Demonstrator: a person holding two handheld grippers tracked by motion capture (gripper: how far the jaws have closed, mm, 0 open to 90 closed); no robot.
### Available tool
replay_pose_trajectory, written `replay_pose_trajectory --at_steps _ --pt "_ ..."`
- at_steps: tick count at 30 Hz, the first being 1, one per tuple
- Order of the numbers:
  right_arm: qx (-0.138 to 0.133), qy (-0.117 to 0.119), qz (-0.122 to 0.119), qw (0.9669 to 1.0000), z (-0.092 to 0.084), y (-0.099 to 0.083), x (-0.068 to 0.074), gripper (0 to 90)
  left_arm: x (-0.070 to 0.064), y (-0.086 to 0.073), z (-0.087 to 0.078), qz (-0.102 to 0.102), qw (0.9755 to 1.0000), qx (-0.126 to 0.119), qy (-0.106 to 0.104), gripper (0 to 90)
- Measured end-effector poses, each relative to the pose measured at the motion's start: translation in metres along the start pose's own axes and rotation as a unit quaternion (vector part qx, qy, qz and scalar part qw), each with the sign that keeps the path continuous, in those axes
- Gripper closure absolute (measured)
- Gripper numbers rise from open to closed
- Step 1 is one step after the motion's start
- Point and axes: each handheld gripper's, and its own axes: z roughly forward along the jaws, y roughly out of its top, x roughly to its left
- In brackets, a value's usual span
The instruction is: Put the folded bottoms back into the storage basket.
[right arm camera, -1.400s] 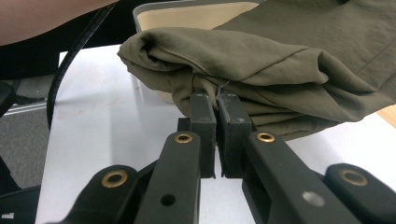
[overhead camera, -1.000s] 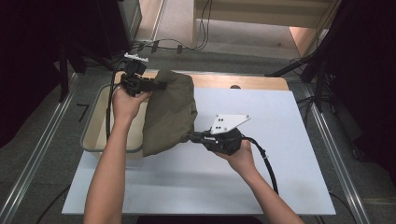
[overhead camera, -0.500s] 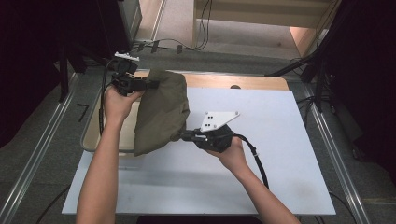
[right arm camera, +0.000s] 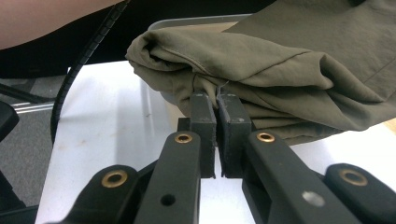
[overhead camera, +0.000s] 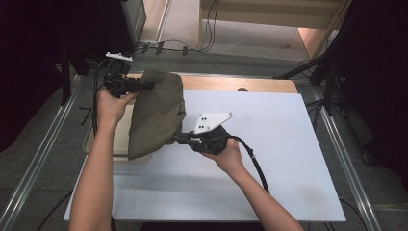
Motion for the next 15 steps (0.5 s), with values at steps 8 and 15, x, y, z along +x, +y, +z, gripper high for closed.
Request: replay_pose_trajectory --at_steps 8,15 --pt "-0.001 0.001 -0.003 1.0 0.008 0.007 0.001 84.5 0.008 0.0 -0.005 -0.001 1.0 0.0 0.006 66.4" --pt "-0.003 0.004 -0.004 1.0 0.016 0.012 0.001 84.5 0.012 0.001 -0.009 0.008 0.9999 0.001 0.014 66.5"
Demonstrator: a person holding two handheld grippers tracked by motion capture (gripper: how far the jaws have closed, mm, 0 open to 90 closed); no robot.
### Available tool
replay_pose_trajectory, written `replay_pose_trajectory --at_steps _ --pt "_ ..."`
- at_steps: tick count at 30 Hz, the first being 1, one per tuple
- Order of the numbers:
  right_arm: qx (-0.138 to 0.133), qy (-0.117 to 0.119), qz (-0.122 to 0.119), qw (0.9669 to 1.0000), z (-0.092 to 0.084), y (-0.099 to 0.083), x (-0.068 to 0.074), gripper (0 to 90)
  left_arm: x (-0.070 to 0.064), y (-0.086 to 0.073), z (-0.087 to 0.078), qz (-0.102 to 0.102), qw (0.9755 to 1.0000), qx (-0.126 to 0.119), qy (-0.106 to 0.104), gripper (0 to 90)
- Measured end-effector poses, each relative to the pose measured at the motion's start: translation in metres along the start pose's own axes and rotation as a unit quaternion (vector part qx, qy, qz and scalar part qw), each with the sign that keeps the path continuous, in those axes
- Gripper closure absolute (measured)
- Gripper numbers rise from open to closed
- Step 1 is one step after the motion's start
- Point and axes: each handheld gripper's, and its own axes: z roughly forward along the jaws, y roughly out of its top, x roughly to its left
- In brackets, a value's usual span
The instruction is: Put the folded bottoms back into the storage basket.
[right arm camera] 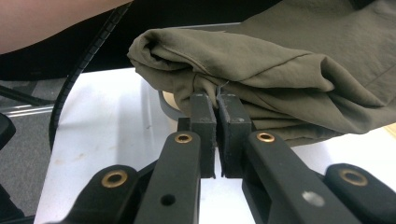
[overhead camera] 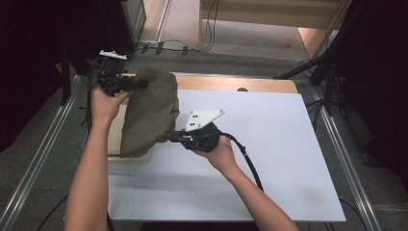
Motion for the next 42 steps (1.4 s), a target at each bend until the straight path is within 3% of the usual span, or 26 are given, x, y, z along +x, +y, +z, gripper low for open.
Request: replay_pose_trajectory --at_steps 28,42 --pt "0.008 0.014 -0.006 0.9999 0.04 0.023 0.004 84.4 0.028 -0.007 -0.025 0.013 0.9993 -0.006 0.035 66.5" --pt "0.023 0.017 -0.012 0.9995 0.06 0.031 0.003 84.4 0.036 -0.012 -0.024 0.028 0.9982 0.005 0.053 66.4"
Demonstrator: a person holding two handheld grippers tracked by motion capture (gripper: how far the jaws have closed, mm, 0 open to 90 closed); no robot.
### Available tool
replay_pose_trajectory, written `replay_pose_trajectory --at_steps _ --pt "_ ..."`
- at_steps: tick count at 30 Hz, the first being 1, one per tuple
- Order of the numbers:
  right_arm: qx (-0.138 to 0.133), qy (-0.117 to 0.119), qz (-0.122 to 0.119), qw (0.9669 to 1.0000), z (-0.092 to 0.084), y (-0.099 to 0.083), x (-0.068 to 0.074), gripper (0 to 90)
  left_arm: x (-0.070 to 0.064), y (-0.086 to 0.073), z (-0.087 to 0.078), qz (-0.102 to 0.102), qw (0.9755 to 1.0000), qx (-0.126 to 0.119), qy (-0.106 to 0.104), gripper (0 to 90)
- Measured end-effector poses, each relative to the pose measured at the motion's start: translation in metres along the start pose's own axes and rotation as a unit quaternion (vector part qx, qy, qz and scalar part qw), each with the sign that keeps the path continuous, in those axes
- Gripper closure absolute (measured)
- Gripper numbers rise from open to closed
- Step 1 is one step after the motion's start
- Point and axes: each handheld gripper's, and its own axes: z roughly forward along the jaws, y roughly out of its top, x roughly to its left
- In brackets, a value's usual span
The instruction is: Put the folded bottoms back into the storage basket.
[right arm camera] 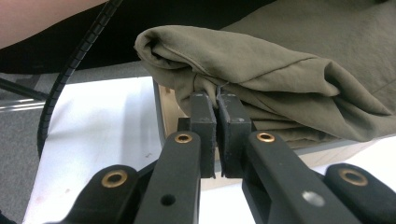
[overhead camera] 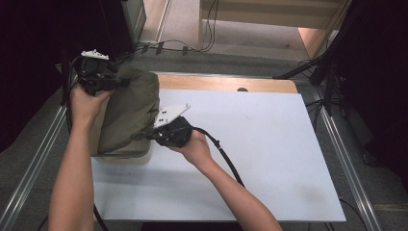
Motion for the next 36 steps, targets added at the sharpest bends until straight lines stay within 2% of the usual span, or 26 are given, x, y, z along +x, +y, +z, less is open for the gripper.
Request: replay_pose_trajectory --at_steps 17,36 --pt "0.017 0.001 0.003 0.9999 0.021 0.006 -0.003 84.4 0.016 -0.01 0.005 -0.003 0.9999 0.002 0.012 66.2" --pt "0.033 0.006 0.011 0.9994 0.039 0.007 -0.007 84.3 0.024 -0.016 0.013 0.003 0.9996 0.011 0.027 66.0"
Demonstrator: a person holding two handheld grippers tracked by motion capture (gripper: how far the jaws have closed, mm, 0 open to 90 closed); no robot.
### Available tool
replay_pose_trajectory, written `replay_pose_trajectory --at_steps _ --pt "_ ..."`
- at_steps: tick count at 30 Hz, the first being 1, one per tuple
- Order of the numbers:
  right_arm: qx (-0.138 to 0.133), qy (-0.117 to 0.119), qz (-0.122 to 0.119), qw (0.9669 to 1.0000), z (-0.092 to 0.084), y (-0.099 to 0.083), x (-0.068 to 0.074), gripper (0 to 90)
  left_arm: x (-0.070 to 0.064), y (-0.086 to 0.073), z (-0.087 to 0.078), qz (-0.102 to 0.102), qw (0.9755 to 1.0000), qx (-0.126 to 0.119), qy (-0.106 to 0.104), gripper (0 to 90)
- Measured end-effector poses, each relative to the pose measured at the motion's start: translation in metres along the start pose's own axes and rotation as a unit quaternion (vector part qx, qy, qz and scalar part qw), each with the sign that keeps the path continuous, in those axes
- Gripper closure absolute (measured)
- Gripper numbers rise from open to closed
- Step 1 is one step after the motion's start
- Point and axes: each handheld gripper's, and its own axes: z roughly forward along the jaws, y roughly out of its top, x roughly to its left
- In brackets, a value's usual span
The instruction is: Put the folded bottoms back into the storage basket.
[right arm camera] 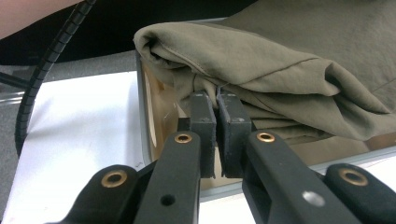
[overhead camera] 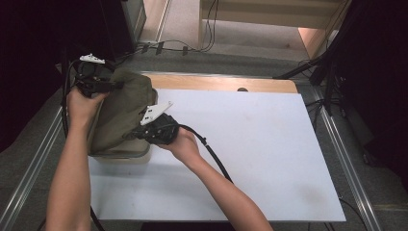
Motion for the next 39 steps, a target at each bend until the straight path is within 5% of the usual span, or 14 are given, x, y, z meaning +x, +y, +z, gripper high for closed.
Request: replay_pose_trajectory --at_steps 10,11,13,15,18,23,30,39 --pt "0.008 0.015 0.006 0.9998 0.008 -0.002 -0.001 80.0 0.0 -0.006 0.007 0.01 0.9997 0.023 -0.005 63.6" --pt "0.002 0.023 0.011 0.9997 0.008 -0.003 -0.001 64.4 0.001 -0.006 0.008 0.005 0.9997 0.024 -0.011 55.0" --pt "-0.005 -0.002 0.015 0.9999 0.008 -0.002 0.0 34.0 0.002 -0.007 0.008 0.001 0.9995 0.023 -0.02 36.1" --pt "-0.014 -0.021 0.024 0.9994 0.006 -0.001 0.0 18.2 0.003 -0.008 0.008 0.0 0.9993 0.017 -0.033 22.3" --pt "-0.021 -0.03 0.034 0.9988 0.004 -0.001 -0.002 9.0 0.003 -0.008 0.008 0.0 0.9992 0.012 -0.037 9.4" --pt "-0.02 -0.03 0.041 0.9985 0.002 -0.004 -0.006 6.3 0.002 -0.009 0.009 -0.005 0.9989 0.009 -0.046 0.0" --pt "-0.034 -0.025 0.056 0.9976 -0.004 -0.006 -0.009 1.5 -0.003 -0.01 0.008 0.001 0.9985 0.011 -0.054 0.0" --pt "-0.046 -0.008 0.058 0.9972 -0.017 -0.01 -0.007 0.0 -0.017 -0.006 -0.003 0.019 0.9976 -0.016 -0.065 0.0"
